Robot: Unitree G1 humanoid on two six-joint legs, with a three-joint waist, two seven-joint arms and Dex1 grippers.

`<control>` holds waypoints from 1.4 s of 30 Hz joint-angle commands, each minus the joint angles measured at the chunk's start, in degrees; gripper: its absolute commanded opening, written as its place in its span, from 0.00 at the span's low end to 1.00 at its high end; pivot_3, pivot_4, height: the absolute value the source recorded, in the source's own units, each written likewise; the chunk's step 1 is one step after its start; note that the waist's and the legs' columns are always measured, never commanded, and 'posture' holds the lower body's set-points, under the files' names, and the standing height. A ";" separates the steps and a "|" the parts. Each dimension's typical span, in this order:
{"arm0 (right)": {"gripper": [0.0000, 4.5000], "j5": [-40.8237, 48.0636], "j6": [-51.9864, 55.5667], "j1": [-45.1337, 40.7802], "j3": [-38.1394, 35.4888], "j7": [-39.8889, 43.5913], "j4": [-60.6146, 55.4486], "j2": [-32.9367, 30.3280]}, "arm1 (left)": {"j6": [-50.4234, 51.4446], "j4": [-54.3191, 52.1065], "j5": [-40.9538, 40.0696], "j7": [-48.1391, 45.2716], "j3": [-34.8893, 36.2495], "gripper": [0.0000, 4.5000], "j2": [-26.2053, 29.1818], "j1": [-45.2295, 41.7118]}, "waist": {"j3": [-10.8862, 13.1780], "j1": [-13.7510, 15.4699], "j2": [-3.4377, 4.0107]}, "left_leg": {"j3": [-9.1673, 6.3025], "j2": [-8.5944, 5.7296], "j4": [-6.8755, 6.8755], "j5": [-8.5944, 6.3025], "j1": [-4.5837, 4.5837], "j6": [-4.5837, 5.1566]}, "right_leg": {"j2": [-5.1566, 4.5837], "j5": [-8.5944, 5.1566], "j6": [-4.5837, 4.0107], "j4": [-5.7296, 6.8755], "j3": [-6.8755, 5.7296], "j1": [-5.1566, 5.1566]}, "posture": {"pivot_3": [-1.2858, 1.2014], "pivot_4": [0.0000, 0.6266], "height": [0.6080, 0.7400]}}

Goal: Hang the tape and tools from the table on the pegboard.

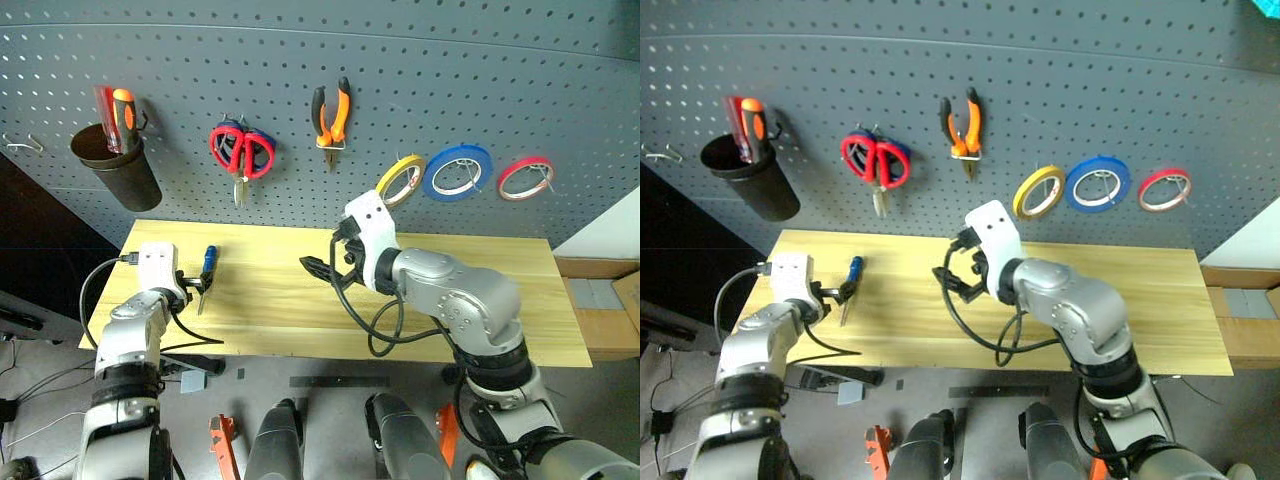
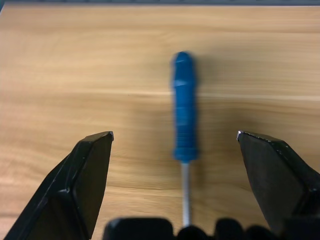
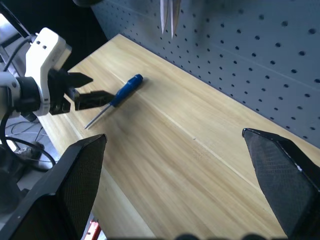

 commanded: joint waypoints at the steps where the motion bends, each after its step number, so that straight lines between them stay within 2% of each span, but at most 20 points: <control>1: 1.00 -2.13 -1.83 -2.68 2.01 -0.07 0.68 1.52 | -1.35 7.36 0.14 -0.97 -0.34 0.95 1.80 -4.01 | 0.08 0.00 0.01 | 0.00 0.00 -0.01 0.00 0.00 0.00 | 0.00 0.00 0.00 -0.02 -0.01 0.01 | 0.46 0.51 1.00; 7: 1.00 -2.88 -1.32 -5.35 1.77 1.29 1.06 2.63 | -5.02 17.85 1.79 -1.94 -3.27 0.95 1.65 -10.20 | 0.67 0.02 0.00 | -0.01 -0.01 -0.04 0.00 -0.03 0.00 | -0.02 0.00 0.00 -0.10 -0.03 0.01 | 0.45 0.55 1.00; 18: 1.00 -2.80 0.68 -6.25 1.19 2.67 0.43 3.27 | -9.50 28.46 3.26 -1.36 -5.46 0.95 1.12 -15.48 | 1.47 -0.42 0.06 | 0.02 0.01 -0.12 0.00 -0.07 0.00 | -0.02 0.00 0.01 -0.16 -0.01 -0.06 | 0.45 0.57 1.00; 21: 1.00 -3.05 0.75 -6.74 1.09 2.80 0.61 3.00 | -10.70 29.66 3.41 -1.10 -5.52 0.82 1.16 -16.07 | 1.50 -0.58 0.06 | 0.01 0.02 -0.13 0.00 -0.07 0.00 | -0.02 -0.01 0.01 -0.15 -0.02 -0.06 | 0.45 0.58 1.00; 31: 1.00 -4.19 -0.64 -7.57 2.12 3.73 0.04 2.05 | -15.02 28.68 3.23 -0.40 -5.32 0.11 2.01 -13.49 | 1.51 -1.28 0.07 | 0.03 0.02 -0.29 0.00 -0.06 0.00 | -0.03 -0.01 0.01 -0.27 0.00 -0.07 | 0.45 0.56 1.00; 35: 1.00 -3.31 -0.31 -7.34 0.95 4.54 -2.58 1.23 | -18.98 18.11 2.70 0.19 -4.81 0.11 1.54 -7.22 | 1.51 -1.40 0.06 | 0.04 0.06 -0.49 0.00 -0.06 -0.01 | -0.04 0.00 0.01 -0.48 0.00 -0.07 | 0.45 0.55 1.00; 40: 1.00 -1.35 -0.74 -7.44 -0.42 7.42 -6.36 -0.52 | -20.82 -2.57 2.02 3.47 -2.97 0.11 0.05 5.35 | 1.51 -1.33 0.06 | 0.02 0.36 -0.76 0.00 -0.10 -0.02 | -0.37 0.00 -0.01 -0.61 0.08 -0.24 | 0.45 0.53 1.00; 42: 1.00 -2.37 -5.41 -7.36 0.40 9.73 -7.18 -2.47 | -22.54 -12.60 1.99 5.21 -1.85 0.11 -1.38 11.22 | 1.51 -1.28 0.06 | 0.03 0.45 -0.76 -0.01 -0.14 -0.03 | -0.39 0.00 -0.01 -0.64 0.10 -0.24 | 0.45 0.53 1.00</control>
